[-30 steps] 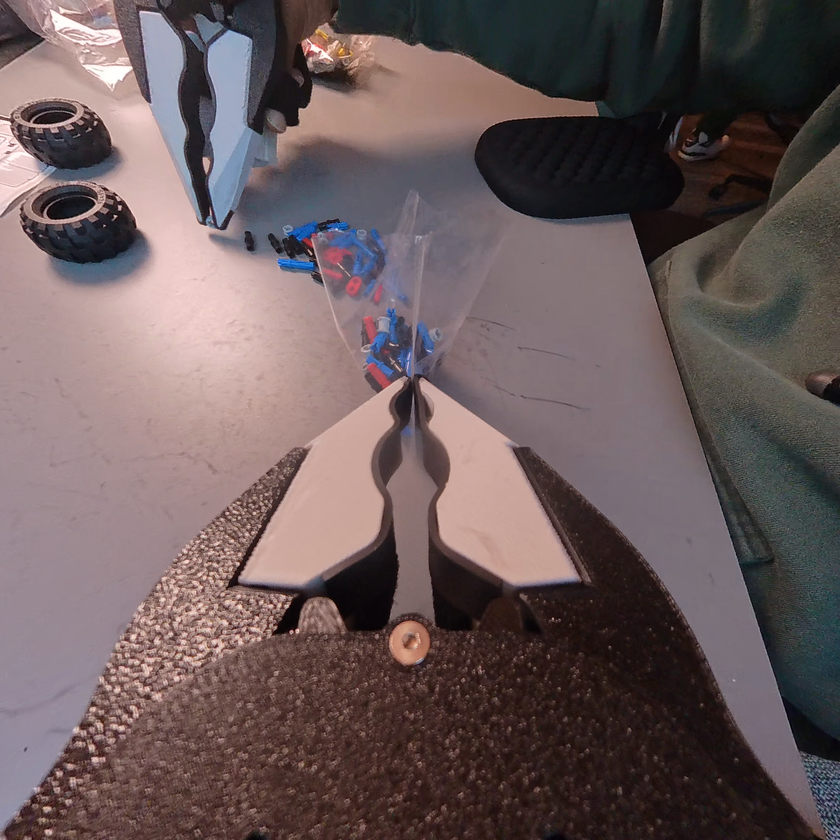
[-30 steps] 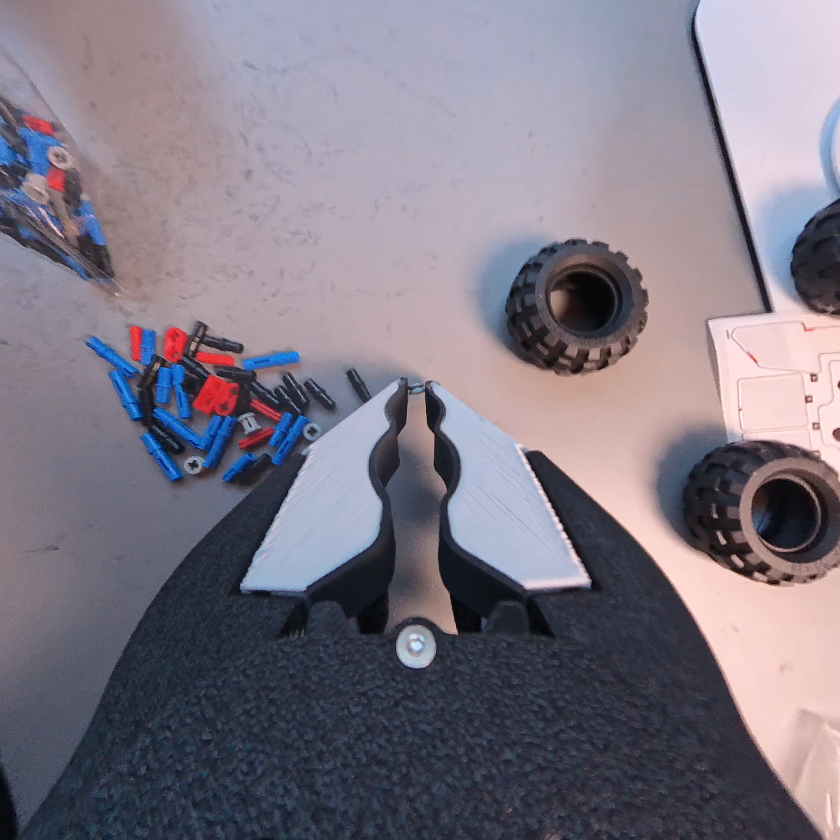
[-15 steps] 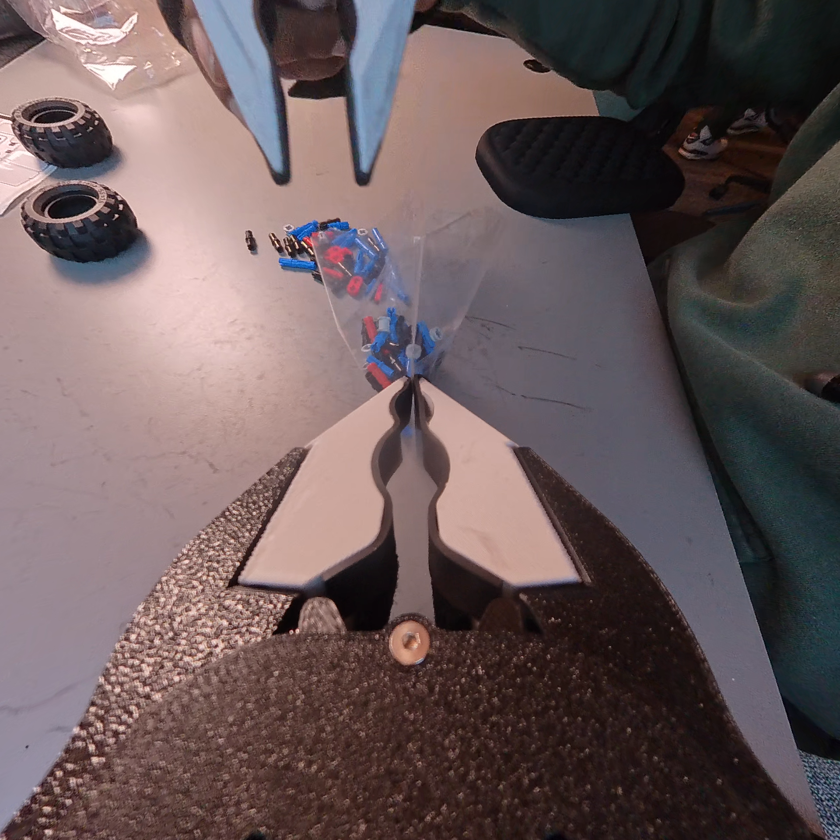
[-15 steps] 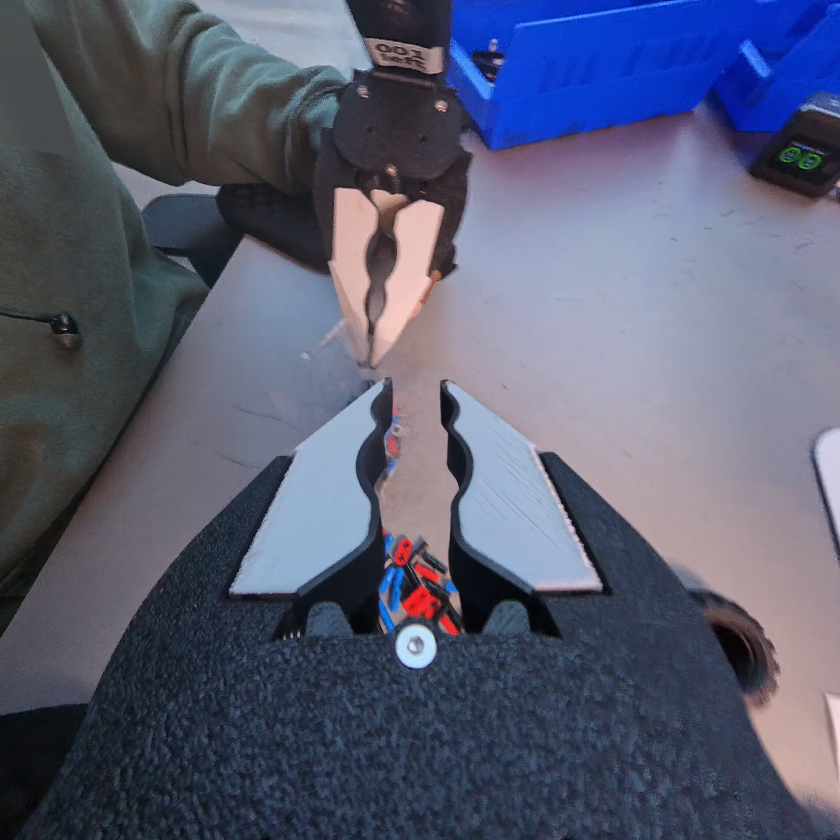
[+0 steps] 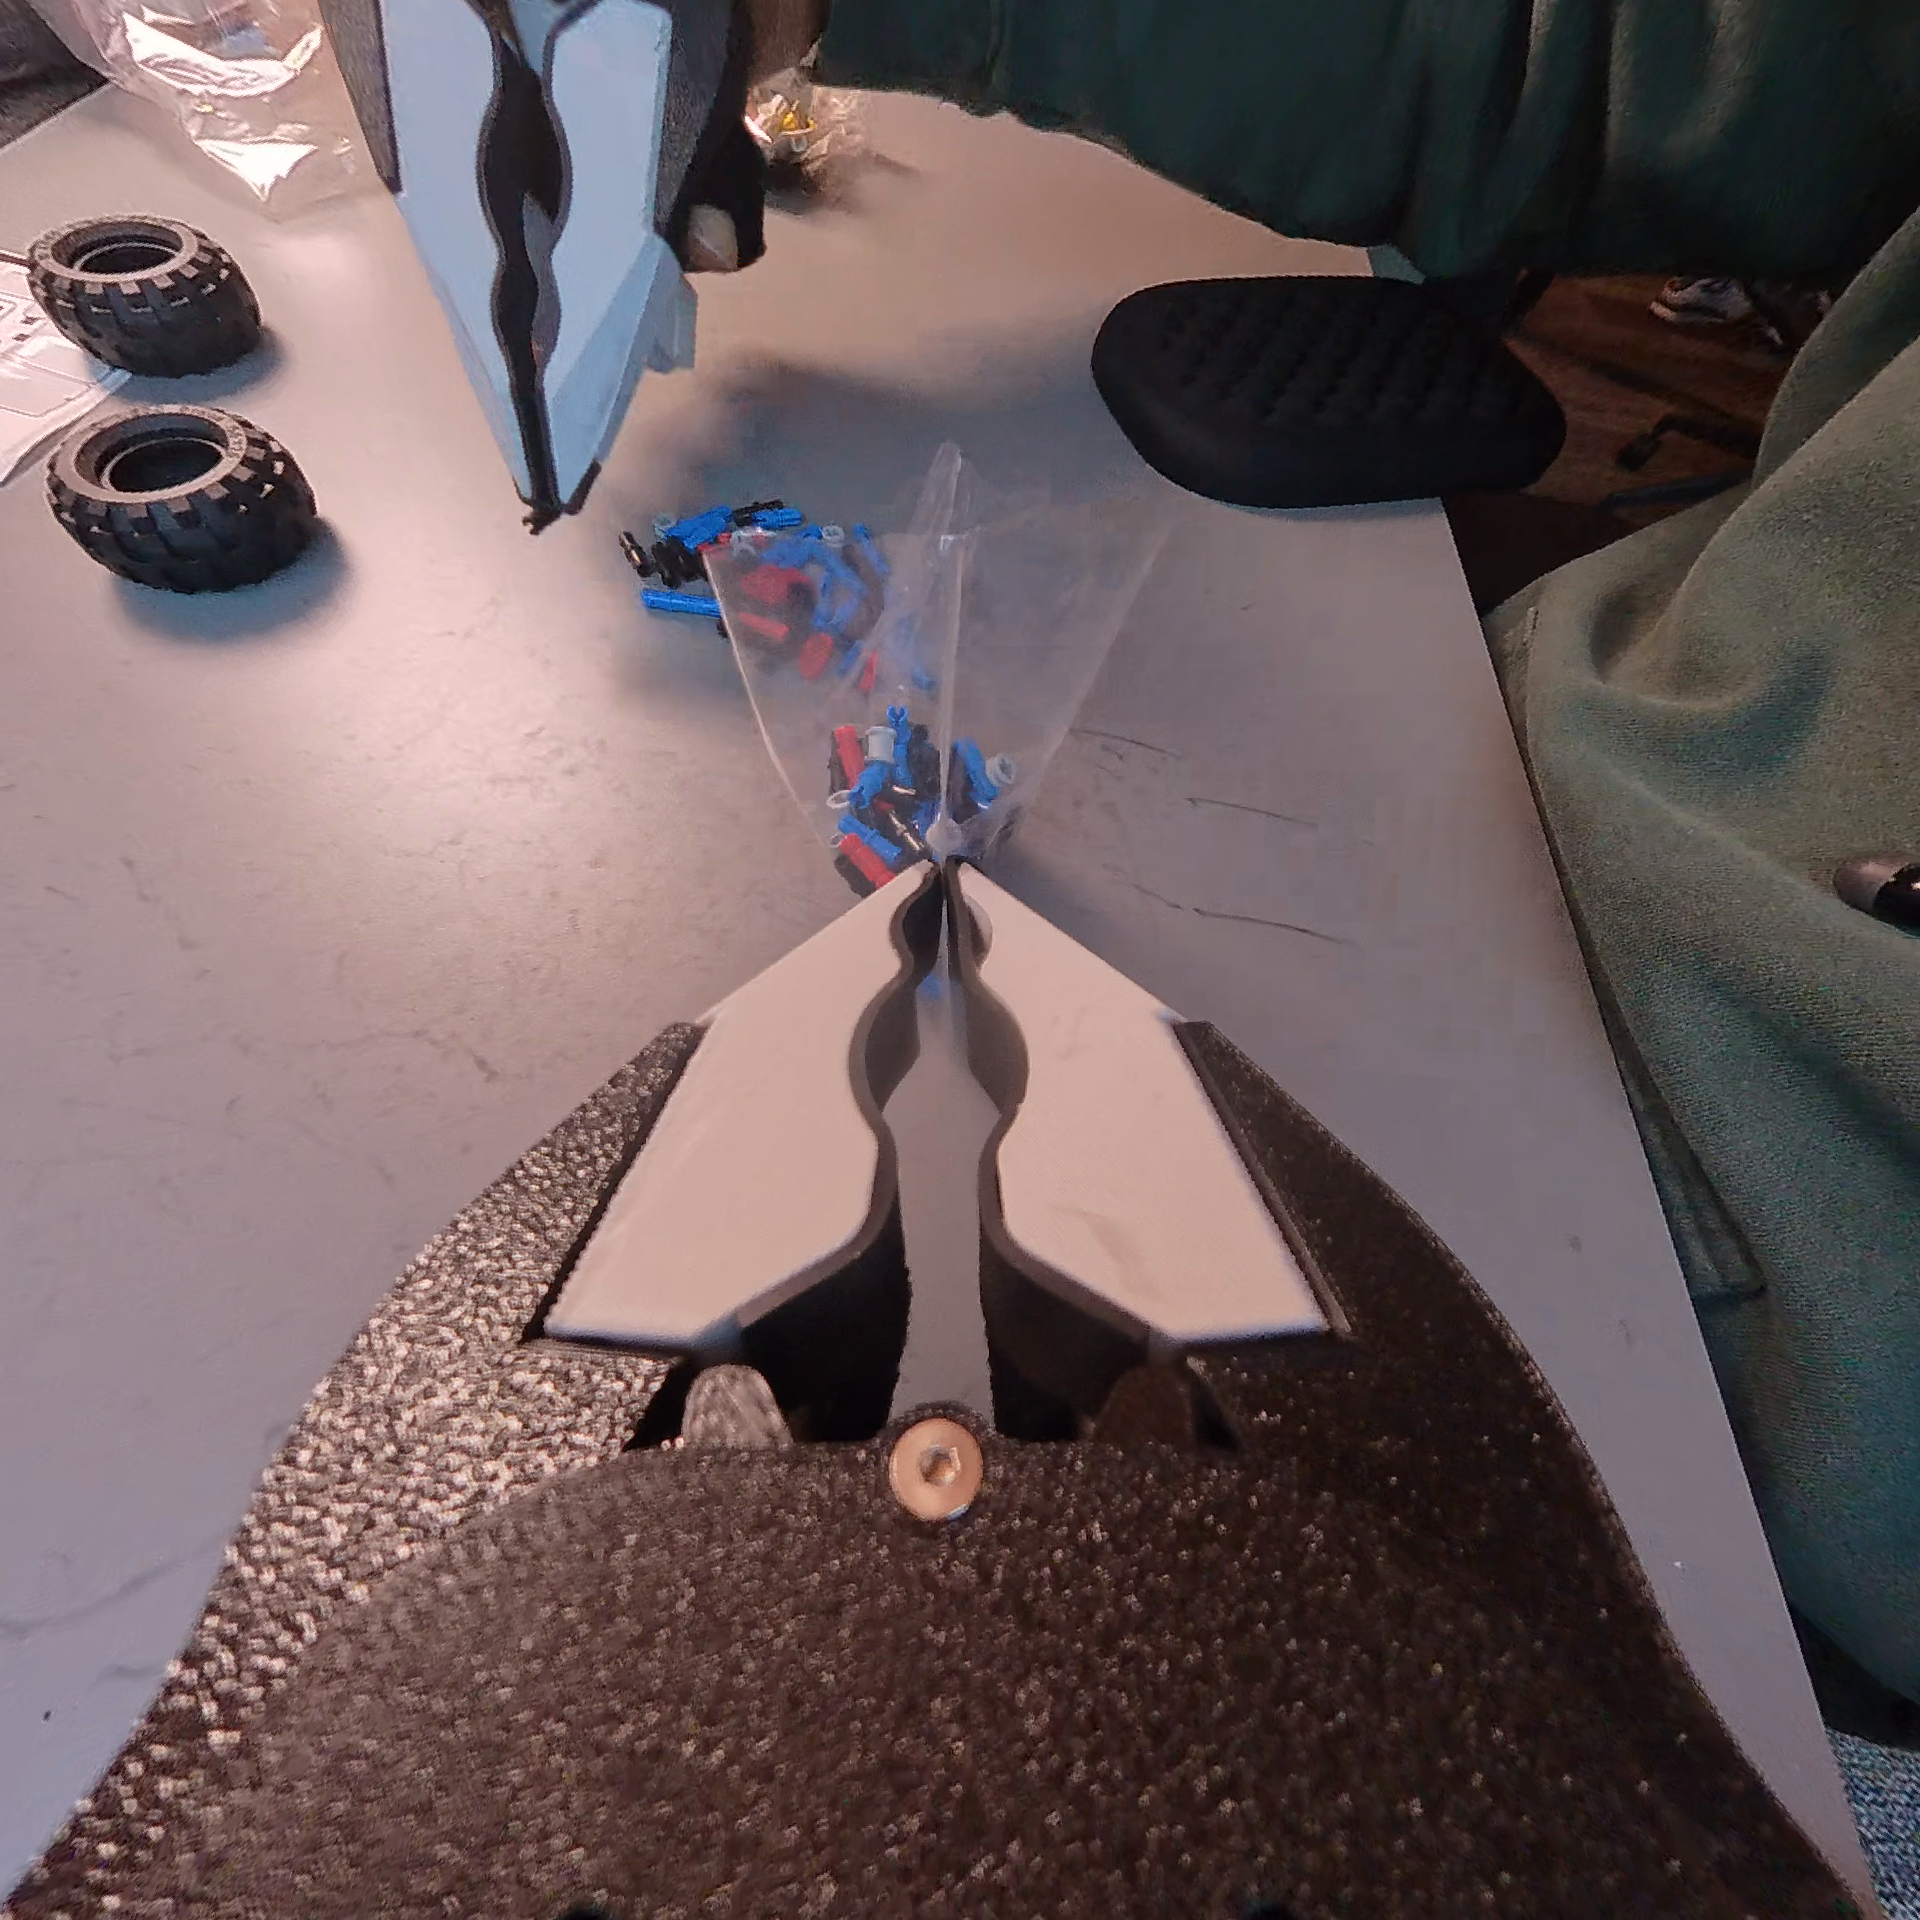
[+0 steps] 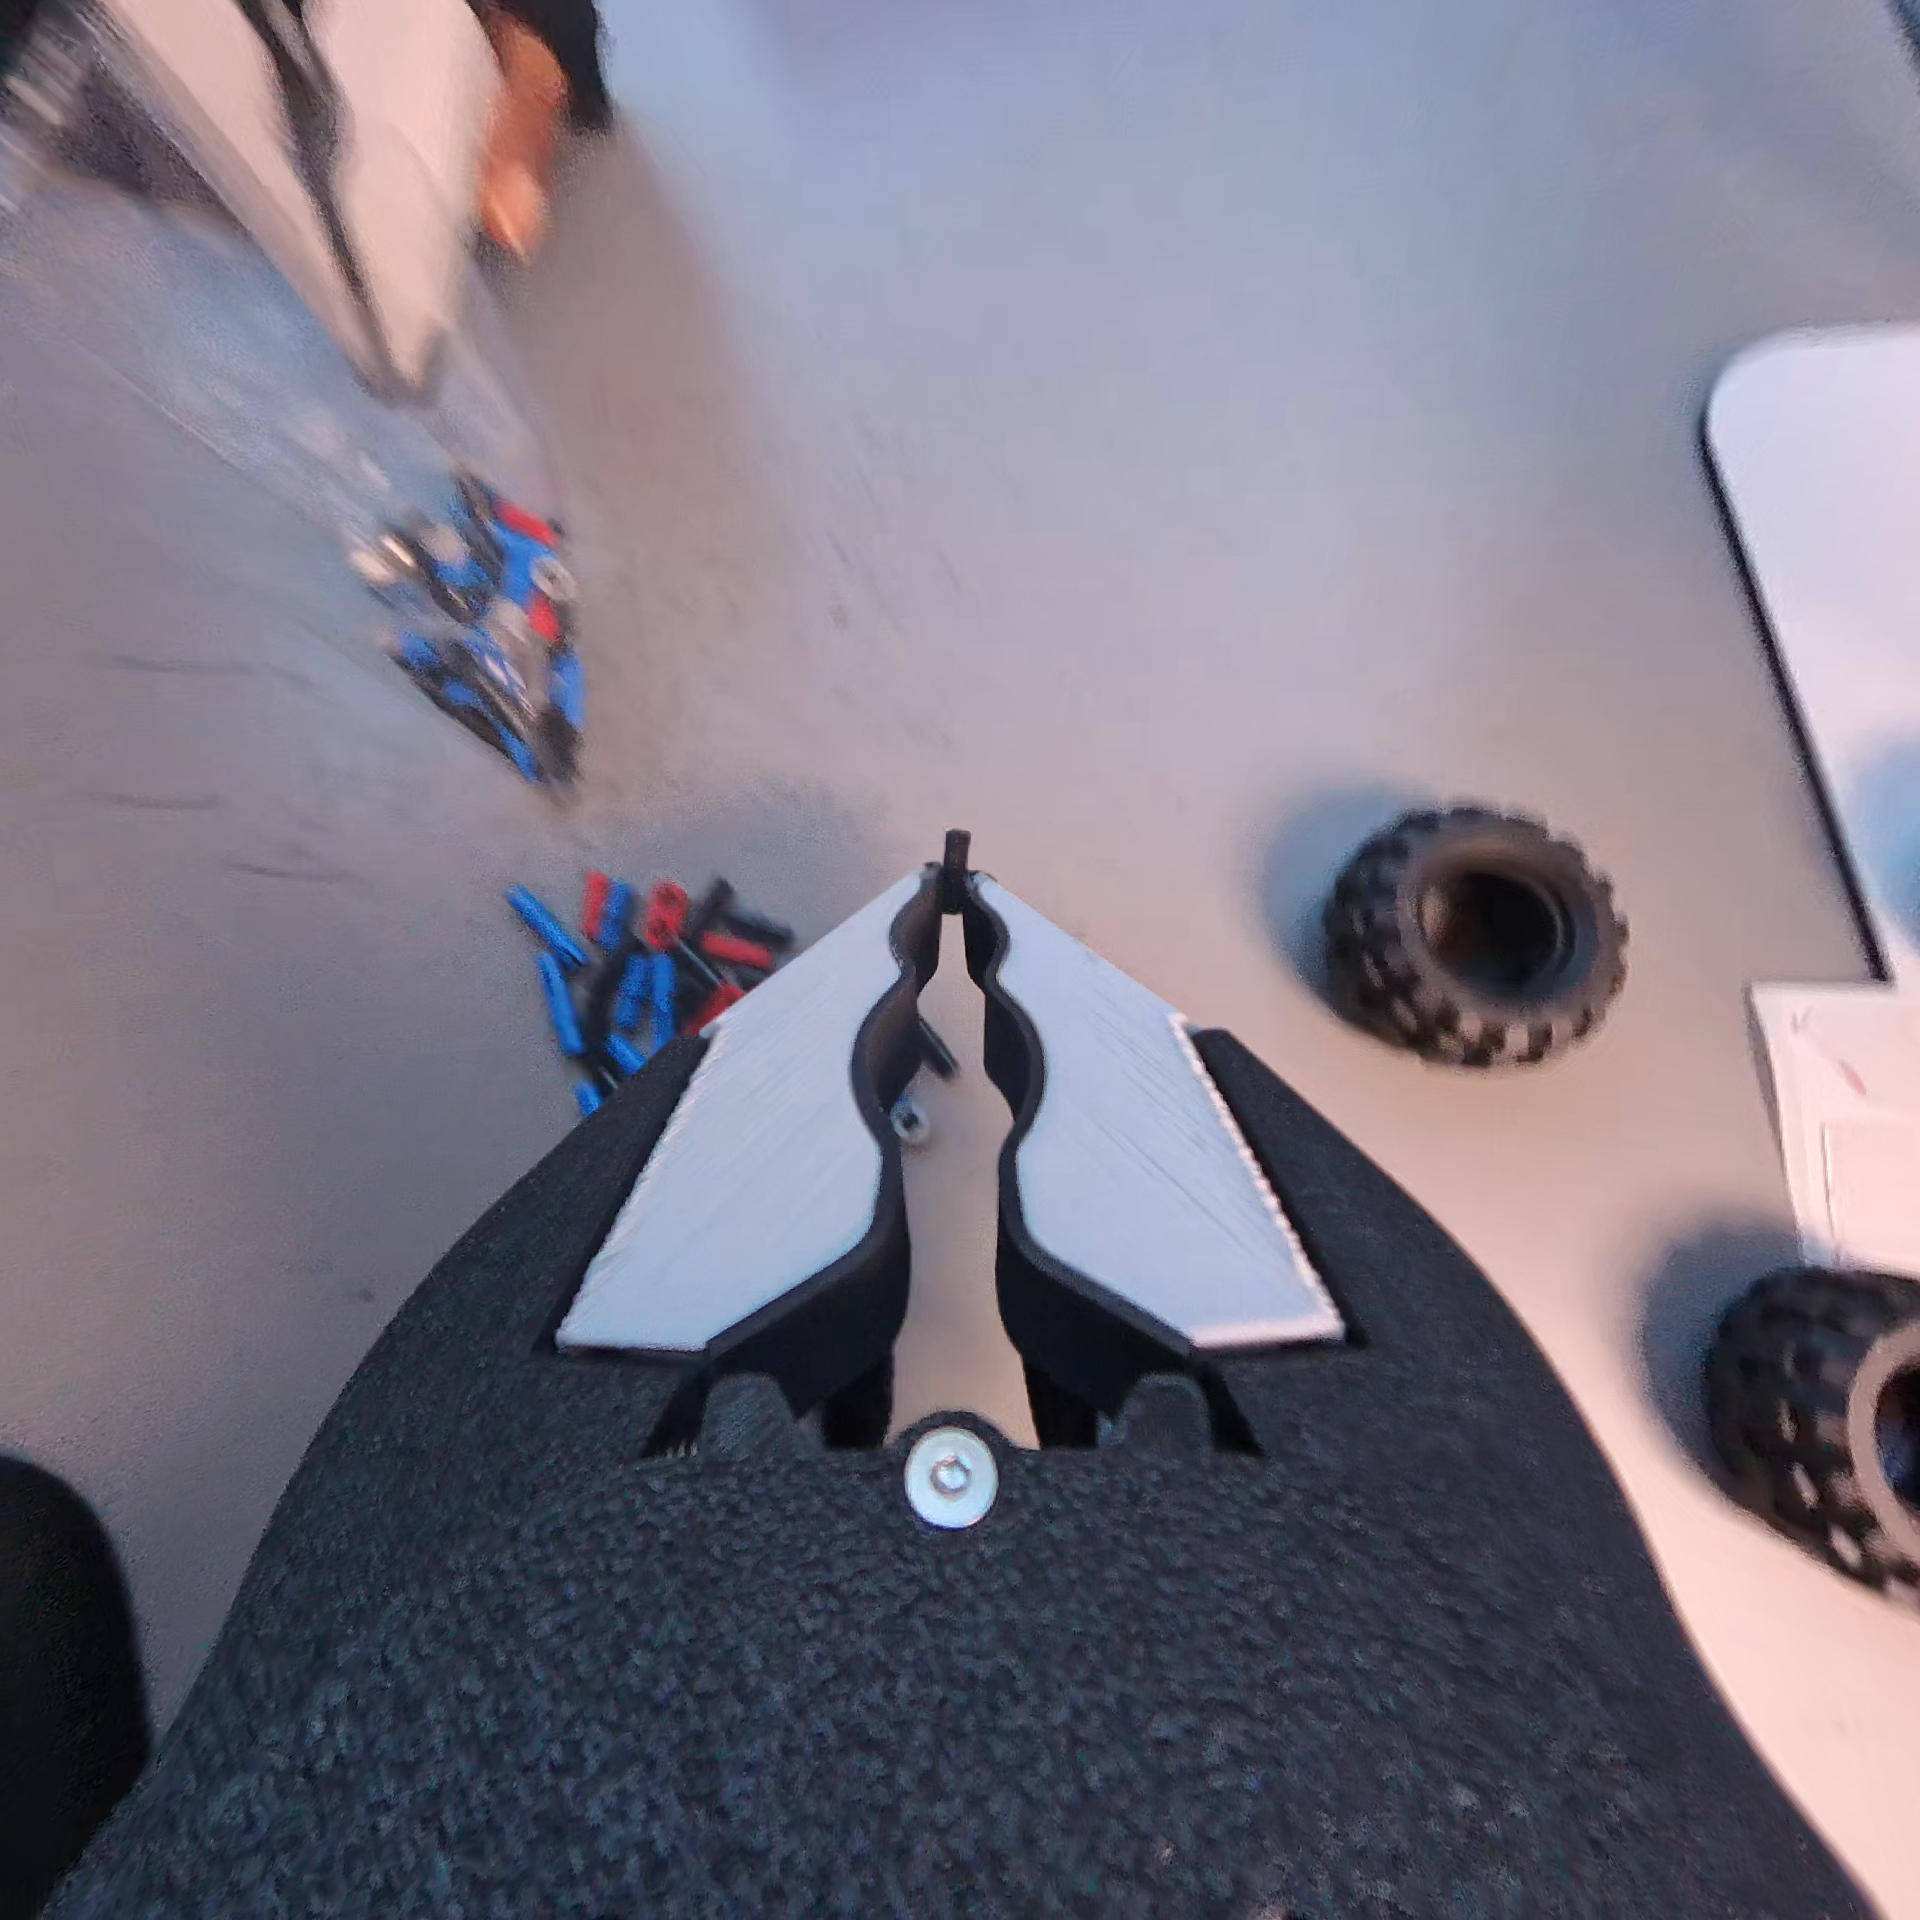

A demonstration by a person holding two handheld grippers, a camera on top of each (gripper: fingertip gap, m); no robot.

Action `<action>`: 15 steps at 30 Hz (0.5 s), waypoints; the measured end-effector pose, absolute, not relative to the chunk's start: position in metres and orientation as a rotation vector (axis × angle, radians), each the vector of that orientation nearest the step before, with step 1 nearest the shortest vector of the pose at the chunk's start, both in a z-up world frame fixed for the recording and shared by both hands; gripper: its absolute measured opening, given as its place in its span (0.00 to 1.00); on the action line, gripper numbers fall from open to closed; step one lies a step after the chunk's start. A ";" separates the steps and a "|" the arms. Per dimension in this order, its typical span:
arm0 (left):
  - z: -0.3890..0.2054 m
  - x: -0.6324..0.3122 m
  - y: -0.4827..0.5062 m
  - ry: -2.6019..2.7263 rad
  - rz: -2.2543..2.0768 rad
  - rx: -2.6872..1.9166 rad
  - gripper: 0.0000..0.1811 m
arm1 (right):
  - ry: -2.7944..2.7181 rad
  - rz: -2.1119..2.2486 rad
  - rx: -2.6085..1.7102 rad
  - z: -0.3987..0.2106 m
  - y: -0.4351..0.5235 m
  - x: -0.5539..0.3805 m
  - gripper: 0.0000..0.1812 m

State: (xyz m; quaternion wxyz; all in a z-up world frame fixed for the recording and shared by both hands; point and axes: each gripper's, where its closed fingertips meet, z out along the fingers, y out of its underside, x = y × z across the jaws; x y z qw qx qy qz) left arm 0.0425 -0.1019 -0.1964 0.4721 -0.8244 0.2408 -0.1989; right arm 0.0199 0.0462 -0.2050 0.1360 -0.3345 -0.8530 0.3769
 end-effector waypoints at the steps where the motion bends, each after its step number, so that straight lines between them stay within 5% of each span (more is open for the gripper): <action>1: -0.196 0.042 -0.102 0.589 -0.487 -2.018 0.00 | -2.453 1.164 -0.904 -0.188 0.029 0.019 0.01; 5: -0.196 0.042 -0.102 0.590 -0.488 -2.018 0.00 | -2.452 1.392 -0.595 -0.129 -0.052 0.034 0.02; 9: -0.196 0.043 -0.103 0.597 -0.485 -2.018 0.00 | -2.509 1.283 -0.512 -0.134 -0.081 0.038 0.10; 15: -0.197 0.045 -0.103 0.605 -0.489 -2.018 0.00 | -2.473 1.054 -0.745 -0.163 -0.002 0.027 0.06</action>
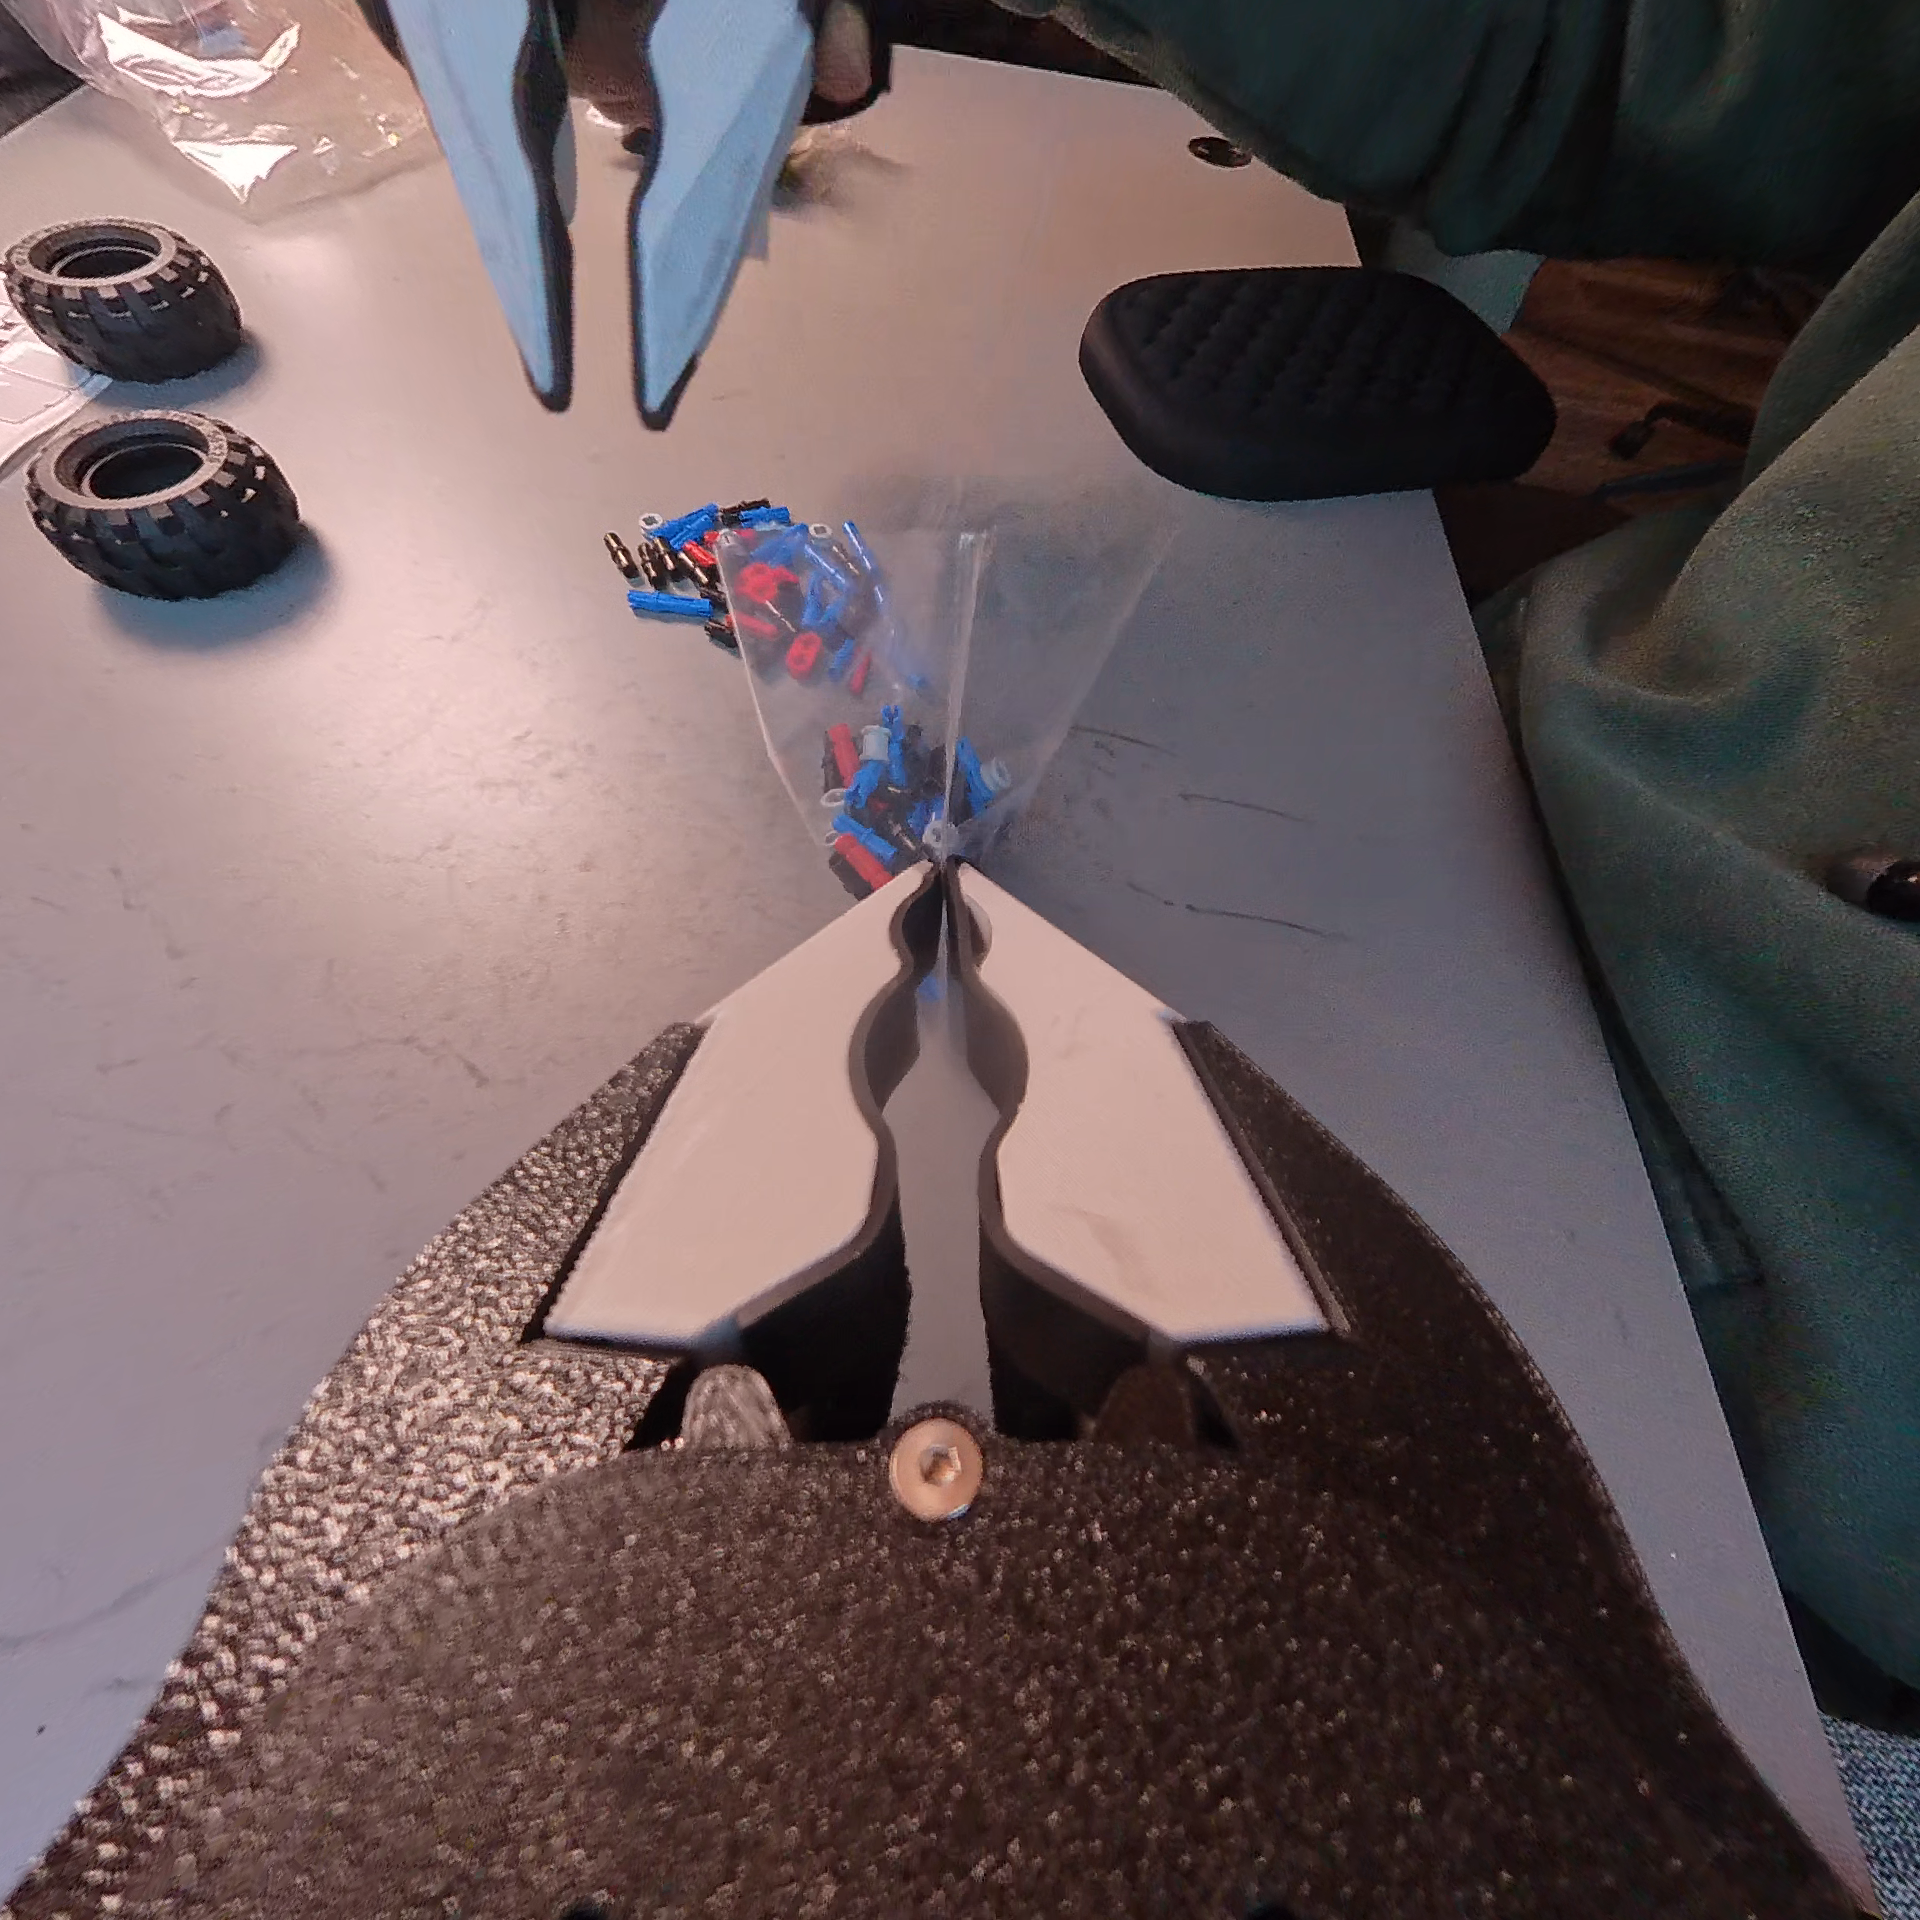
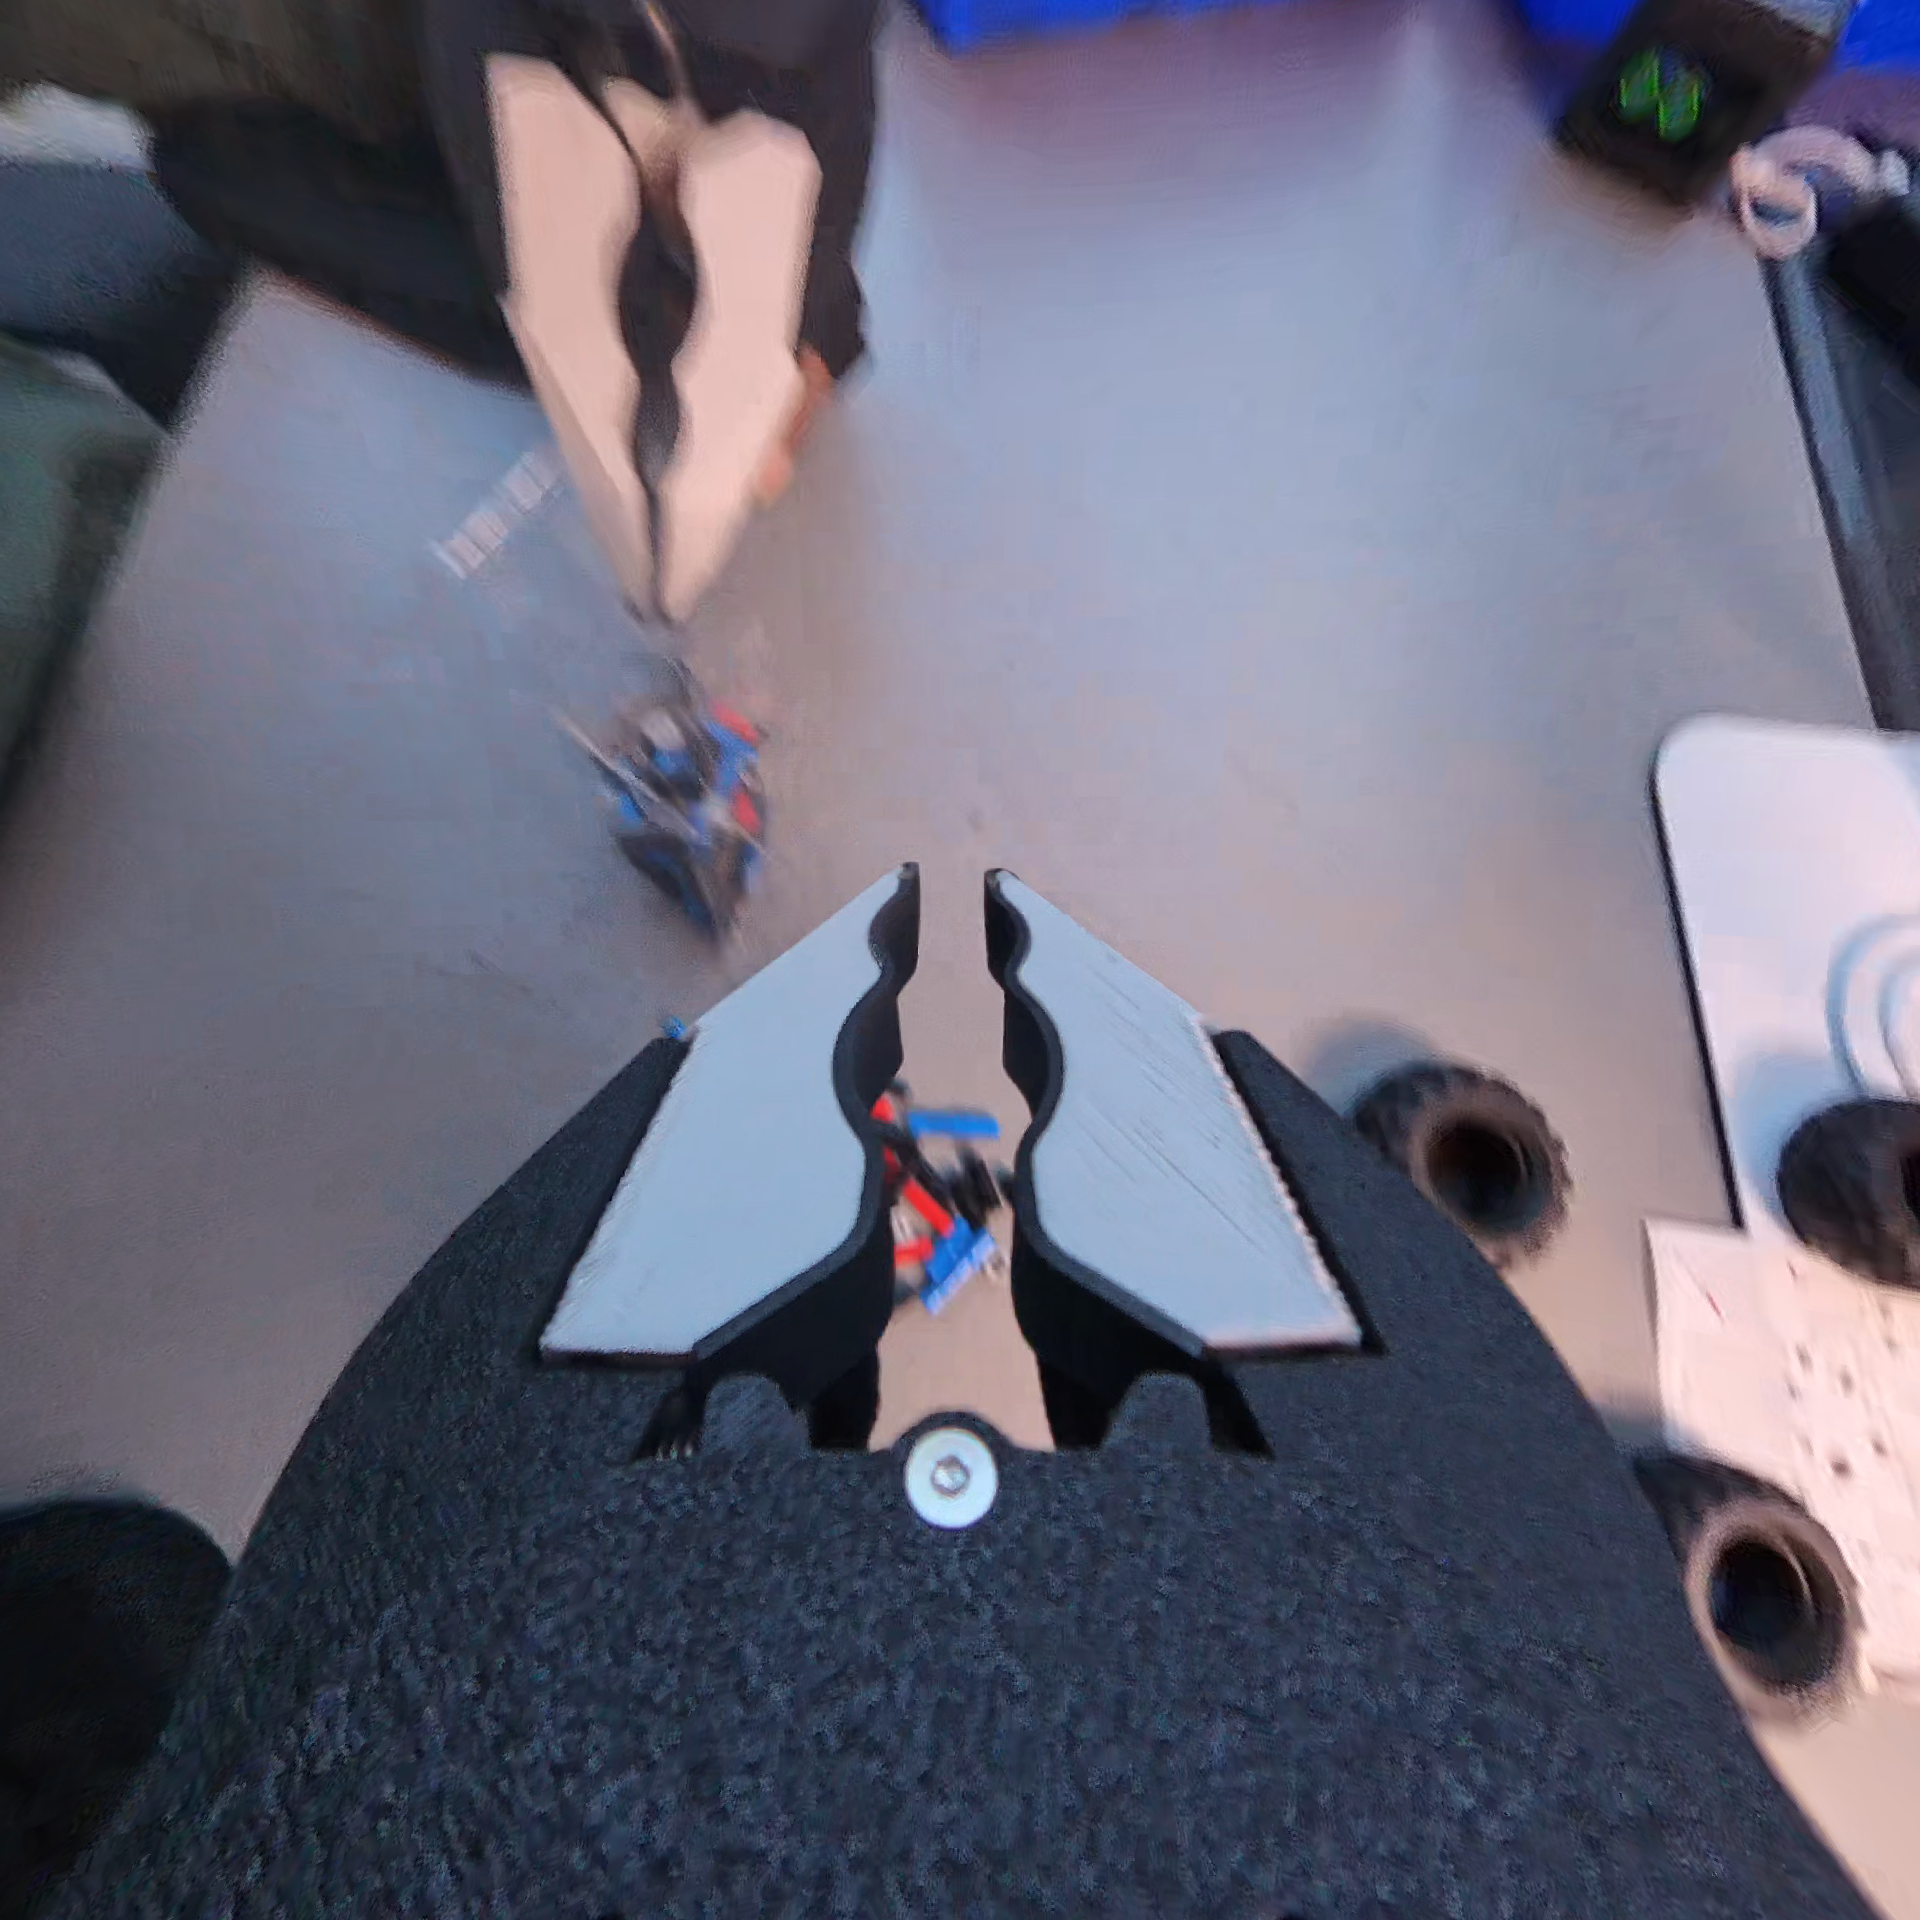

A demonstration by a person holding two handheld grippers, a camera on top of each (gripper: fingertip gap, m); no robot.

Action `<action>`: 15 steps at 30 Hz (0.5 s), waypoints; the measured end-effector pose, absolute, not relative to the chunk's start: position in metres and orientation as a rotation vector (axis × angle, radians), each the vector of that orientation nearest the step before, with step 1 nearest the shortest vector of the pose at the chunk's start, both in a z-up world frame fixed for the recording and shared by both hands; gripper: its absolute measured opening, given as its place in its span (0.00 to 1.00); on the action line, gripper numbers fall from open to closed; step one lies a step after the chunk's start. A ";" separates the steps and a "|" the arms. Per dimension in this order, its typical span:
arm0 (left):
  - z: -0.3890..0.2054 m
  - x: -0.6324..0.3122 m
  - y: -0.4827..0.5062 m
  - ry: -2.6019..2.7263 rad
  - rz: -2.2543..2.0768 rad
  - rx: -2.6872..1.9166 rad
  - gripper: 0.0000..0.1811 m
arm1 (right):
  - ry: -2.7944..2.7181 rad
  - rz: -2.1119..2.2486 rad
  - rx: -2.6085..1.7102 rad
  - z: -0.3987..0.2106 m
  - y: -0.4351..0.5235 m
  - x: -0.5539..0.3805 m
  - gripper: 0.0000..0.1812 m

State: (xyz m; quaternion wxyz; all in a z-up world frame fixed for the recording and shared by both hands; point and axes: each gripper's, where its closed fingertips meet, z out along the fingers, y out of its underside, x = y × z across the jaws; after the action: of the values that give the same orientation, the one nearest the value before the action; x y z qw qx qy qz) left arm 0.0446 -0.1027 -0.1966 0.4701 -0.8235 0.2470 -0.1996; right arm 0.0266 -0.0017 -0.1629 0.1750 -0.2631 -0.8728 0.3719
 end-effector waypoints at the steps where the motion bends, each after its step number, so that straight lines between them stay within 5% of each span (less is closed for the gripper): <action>1: -0.197 0.045 -0.103 0.605 -0.490 -2.018 0.00 | -2.494 0.960 -0.802 -0.178 0.018 0.026 0.07; 15: -0.196 0.044 -0.103 0.601 -0.487 -2.018 0.00 | -2.610 0.873 -1.021 -0.240 0.065 0.040 0.05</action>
State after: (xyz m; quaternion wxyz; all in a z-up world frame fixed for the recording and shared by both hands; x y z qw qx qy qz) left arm 0.0440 -0.1027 -0.1965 0.4706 -0.8238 0.2454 -0.1989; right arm 0.0399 0.0654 -0.2396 0.1028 -0.3460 -0.8844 0.2959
